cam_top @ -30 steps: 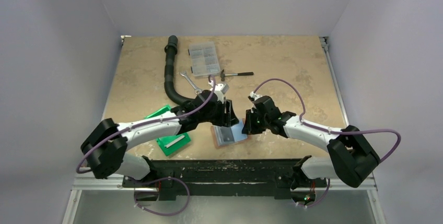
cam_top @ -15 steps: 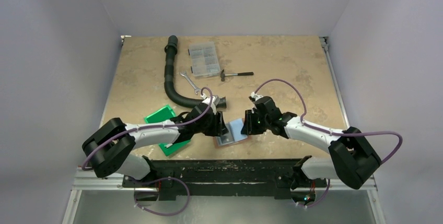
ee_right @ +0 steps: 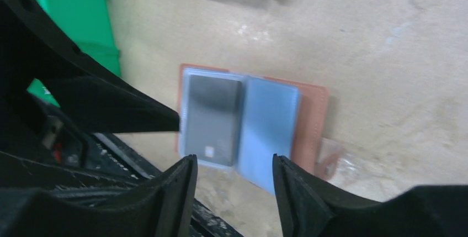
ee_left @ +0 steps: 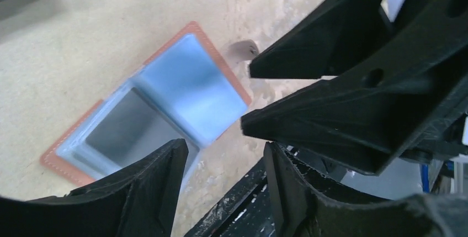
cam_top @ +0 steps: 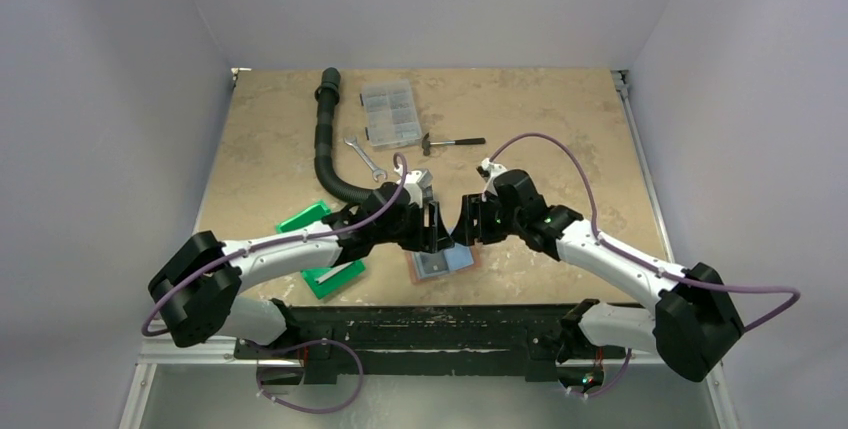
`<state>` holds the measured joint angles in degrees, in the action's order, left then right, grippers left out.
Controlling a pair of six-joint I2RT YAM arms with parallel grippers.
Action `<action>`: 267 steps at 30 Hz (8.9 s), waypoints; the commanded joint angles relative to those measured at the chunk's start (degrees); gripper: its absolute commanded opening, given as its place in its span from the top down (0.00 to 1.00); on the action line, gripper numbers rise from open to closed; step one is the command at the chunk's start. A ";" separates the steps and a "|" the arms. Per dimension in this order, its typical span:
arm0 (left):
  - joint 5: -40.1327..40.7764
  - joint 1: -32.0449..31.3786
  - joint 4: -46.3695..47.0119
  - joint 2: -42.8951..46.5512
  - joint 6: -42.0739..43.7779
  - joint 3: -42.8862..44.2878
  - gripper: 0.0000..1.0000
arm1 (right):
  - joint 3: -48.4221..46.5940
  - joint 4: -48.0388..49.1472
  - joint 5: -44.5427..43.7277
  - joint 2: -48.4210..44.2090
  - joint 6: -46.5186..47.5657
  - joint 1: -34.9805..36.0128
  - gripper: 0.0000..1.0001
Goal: Put the credit cards into the card holder
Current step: Open the card holder at the center of the board, then pick up the credit card from the storage box, then insert the credit card into the card holder.
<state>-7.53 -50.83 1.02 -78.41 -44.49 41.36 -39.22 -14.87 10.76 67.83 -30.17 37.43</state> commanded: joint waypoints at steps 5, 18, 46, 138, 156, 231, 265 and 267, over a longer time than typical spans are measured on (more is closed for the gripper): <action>1.23 -0.43 5.20 -1.83 -3.10 -7.57 0.46 | 7.45 16.91 9.87 5.10 -5.30 -0.30 0.65; 6.24 -0.37 -0.79 3.51 -1.37 -7.99 0.34 | 5.69 8.16 -7.00 8.33 -3.67 -0.60 0.59; 25.98 18.95 -58.46 17.48 10.11 24.38 0.05 | -5.08 40.97 7.31 18.90 -8.17 18.93 0.22; 8.61 19.54 -21.77 13.82 1.15 -5.43 0.27 | -4.86 14.04 -7.03 13.44 0.05 1.71 0.27; 9.64 19.54 -22.96 15.02 1.77 -5.58 0.49 | -4.03 14.58 -5.98 14.16 0.11 1.61 0.27; -4.71 19.54 -11.00 27.14 0.38 14.42 1.00 | -2.92 24.61 27.52 -4.11 -3.64 1.68 0.22; -14.65 16.02 38.68 27.77 -25.92 -9.93 1.00 | 5.60 75.84 19.46 -2.90 -44.10 -1.84 0.80; -14.70 15.31 38.40 27.19 -25.28 -10.09 1.00 | 5.68 77.46 19.88 -2.01 -44.91 -2.68 0.92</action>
<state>-22.33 -34.13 36.01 -51.18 -69.89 31.94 -31.16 56.16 30.98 64.49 -72.90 36.07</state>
